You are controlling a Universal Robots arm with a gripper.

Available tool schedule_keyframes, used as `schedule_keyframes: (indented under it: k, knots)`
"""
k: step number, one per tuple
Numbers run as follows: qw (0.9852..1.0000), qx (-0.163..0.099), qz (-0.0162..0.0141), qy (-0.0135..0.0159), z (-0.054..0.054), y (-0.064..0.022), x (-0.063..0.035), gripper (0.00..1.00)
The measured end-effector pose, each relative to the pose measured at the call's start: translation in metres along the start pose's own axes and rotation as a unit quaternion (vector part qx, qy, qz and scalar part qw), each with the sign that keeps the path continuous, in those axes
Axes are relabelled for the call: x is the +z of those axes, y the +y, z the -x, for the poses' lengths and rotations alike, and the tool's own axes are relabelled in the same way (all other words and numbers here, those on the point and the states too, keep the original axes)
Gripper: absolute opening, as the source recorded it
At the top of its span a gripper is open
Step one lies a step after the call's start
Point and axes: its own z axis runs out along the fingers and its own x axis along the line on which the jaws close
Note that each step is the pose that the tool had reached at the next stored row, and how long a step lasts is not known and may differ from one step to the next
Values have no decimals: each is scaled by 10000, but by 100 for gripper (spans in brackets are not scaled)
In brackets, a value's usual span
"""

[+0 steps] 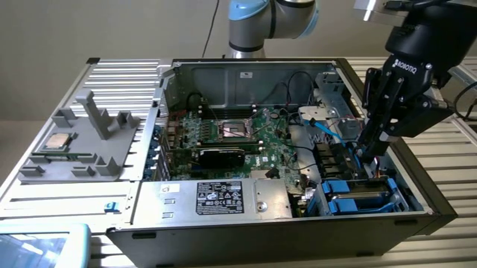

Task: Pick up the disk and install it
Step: 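Insert the first disk wire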

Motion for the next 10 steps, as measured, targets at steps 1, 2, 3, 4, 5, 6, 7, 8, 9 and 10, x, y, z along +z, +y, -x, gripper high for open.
schedule_keyframes:
  k: [1, 2, 3, 4, 5, 6, 7, 8, 9, 10]
  knots:
    - [10000, -1, 1, -6, 0, 9, 3, 31]
    - [10000, -2, 1, -13, -1, 11, 4, 31]
    - [10000, -4, 1, -25, -2, 10, 7, 31]
    - [10000, -8, 3, -47, -4, 9, 14, 31]
    - [10000, -13, 5, -78, -7, 7, 22, 31]
    - [9999, -19, 8, -117, -13, 6, 33, 31]
    - [9999, -25, 11, -159, -18, 4, 41, 31]
    - [9998, -29, 13, -186, -24, 3, 46, 31]
    - [9998, -31, 14, -197, -30, 2, 50, 31]
    - [9998, -33, 15, -209, -37, 1, 57, 31]
